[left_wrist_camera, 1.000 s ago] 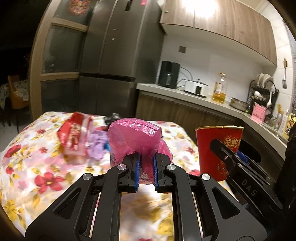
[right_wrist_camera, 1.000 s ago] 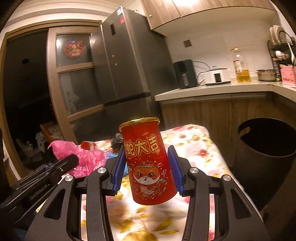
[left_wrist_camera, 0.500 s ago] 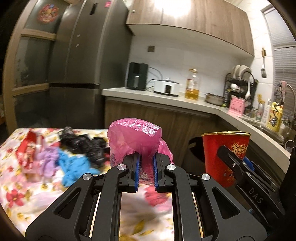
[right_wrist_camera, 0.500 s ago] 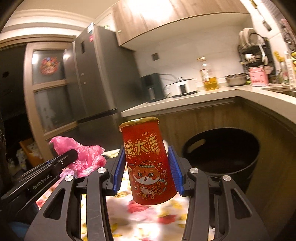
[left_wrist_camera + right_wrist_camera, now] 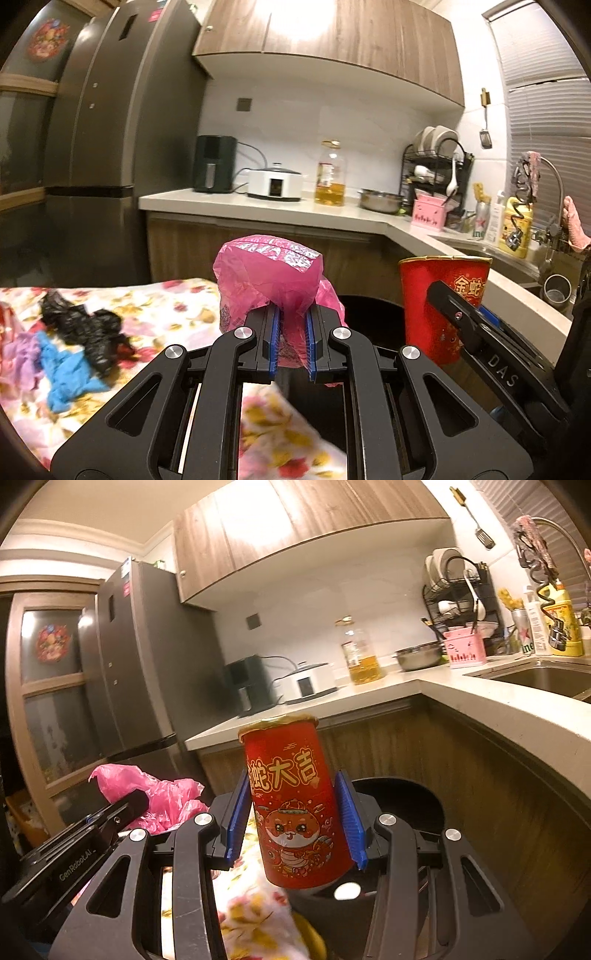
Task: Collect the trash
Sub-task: 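Carry the pink bag and red cup in both tools over the black bin, then open both tools to drop the pink bag and red cup into the bin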
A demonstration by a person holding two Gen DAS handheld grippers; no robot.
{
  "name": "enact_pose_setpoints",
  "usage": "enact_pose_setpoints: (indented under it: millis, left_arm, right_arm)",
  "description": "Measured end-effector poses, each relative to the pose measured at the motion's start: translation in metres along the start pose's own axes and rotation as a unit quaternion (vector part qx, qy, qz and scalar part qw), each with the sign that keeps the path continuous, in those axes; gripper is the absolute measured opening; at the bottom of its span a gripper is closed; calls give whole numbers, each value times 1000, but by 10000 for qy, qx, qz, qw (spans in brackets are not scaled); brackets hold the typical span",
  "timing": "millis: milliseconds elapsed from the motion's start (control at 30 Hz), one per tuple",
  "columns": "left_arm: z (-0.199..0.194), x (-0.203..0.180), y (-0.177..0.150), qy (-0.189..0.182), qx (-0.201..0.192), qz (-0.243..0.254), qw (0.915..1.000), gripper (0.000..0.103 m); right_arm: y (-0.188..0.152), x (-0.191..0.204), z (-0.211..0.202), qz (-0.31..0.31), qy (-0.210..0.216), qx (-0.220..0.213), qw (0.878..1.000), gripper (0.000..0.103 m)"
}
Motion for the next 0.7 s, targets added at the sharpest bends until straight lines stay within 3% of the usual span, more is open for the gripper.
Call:
enact_pose_setpoints:
  millis: [333, 700]
  left_arm:
    - [38, -36, -6, -239, 157, 100, 9995, 11]
    - [61, -48, -11, -304, 275, 138, 9991, 11]
  right_arm:
    - [4, -29, 13, 120, -195, 8, 9997, 45]
    - [3, -45, 24, 148, -267, 53, 9995, 46]
Point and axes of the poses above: each gripper's, at about its wrist camera, not at the fingertips, and z roughly the way its jaws point, x to its left, y to its top, the point moved 6 cm from there along z, roughly the way its jaws point, and after that the axes turned 10 degrees about y, right-handed, at the moved point
